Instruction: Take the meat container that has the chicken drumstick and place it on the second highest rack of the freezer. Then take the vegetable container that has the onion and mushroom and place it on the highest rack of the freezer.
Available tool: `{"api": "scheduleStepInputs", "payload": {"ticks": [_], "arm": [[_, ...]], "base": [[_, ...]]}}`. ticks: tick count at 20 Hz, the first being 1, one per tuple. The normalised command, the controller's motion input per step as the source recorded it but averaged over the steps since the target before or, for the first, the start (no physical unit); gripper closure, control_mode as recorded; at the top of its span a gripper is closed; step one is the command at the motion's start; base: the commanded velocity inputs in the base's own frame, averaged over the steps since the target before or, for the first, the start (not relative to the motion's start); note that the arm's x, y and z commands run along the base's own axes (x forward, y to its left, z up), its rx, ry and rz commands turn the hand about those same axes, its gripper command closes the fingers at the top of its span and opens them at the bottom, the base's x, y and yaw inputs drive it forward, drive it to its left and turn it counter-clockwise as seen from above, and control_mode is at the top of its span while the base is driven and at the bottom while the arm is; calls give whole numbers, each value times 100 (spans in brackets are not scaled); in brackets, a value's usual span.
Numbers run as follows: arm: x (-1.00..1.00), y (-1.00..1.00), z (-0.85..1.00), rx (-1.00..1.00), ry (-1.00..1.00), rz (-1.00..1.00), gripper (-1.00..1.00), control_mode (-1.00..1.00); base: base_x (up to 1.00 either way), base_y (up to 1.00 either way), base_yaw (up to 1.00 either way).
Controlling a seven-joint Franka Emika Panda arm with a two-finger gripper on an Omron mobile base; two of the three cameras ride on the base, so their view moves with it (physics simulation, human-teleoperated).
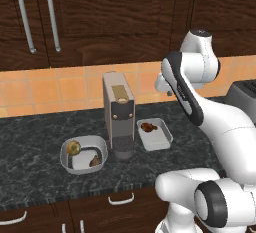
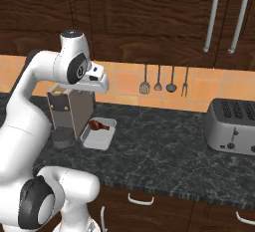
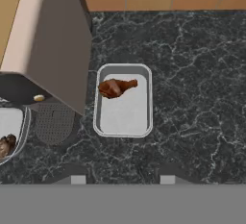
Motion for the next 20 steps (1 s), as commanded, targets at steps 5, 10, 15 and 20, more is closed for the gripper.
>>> {"api": "scheduleStepInputs", "payload": {"ticks": [5,10,15,20], "arm": [[-18,-5,-14,5,3,-8,-100,-100],[-20,-6,-52,12,8,-24,-100,-100],[-8,-7,-68,1,12,-27,-100,-100],[0,-2,-64,0,14,-29,-100,-100]], "base": [[0,0,0],[0,0,0],[0,0,0],[0,0,0]]}}
